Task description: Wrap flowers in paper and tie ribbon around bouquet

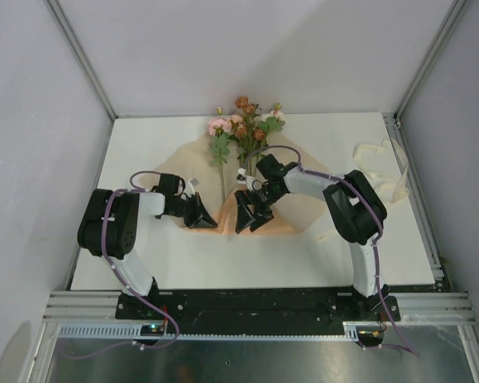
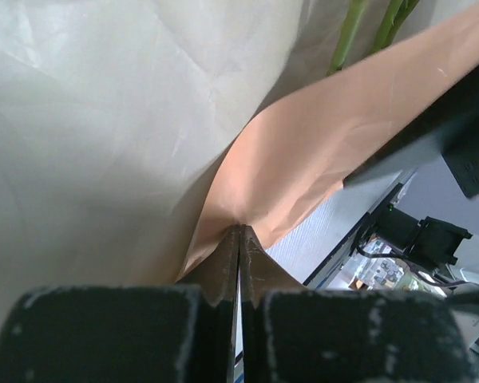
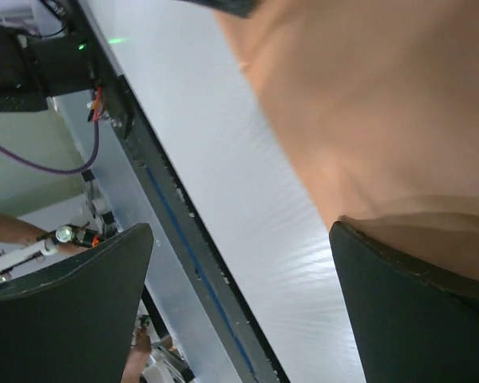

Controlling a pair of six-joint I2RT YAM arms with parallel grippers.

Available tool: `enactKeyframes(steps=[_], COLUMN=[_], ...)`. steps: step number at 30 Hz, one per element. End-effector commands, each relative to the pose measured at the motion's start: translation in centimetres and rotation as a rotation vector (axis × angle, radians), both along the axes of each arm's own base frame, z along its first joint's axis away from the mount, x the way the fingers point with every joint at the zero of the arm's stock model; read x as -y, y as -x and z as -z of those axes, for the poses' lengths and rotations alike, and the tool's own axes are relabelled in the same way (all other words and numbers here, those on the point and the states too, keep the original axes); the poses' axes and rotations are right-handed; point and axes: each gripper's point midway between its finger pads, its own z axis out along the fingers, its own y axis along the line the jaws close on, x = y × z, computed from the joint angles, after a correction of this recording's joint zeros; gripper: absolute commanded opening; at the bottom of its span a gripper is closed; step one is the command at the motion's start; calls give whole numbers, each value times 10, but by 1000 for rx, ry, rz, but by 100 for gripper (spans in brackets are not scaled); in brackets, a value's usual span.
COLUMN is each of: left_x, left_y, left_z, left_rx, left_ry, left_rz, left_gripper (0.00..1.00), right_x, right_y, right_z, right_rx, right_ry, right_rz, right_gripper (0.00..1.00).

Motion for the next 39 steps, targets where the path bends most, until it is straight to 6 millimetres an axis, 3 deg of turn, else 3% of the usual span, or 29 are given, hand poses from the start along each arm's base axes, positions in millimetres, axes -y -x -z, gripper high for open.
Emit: enactKeyframes(steps=[1,7,18,22,25,30,33,36,39], left_x=[-33,-37,-42,-40,-32,8,38,72,104], left_y=[6,6,4,1,-10,-28,-24,-18,-13], left_z=[37,38,34,25,-2,-102,-142,-145,-124], left_rx=[-48,-57,-49,-19,72,376,483,489,370], left_ry=[-186,-185,-179,-160,-100,46,96,114,131], left_rz=[-41,-57,-75,-67,-43,63,132,188,195], left_gripper=[0,0,0,0,0,0,0,0,0], right_x=[24,62,140,152,148,138,138,141,144], right_y=[-15,0,-5,-7,-5,-3,-3,-4,-7], right_z=[31,61,66,67,66,65,65,66,66], right_rx=[-55,-148,-206,-217,-219,-221,-221,-225,-221], right_ry=[63,178,356,385,379,358,360,363,363], right_rz=[77,104,194,215,206,197,200,211,224], right_gripper=[99,99,99,99,99,99,99,99,99])
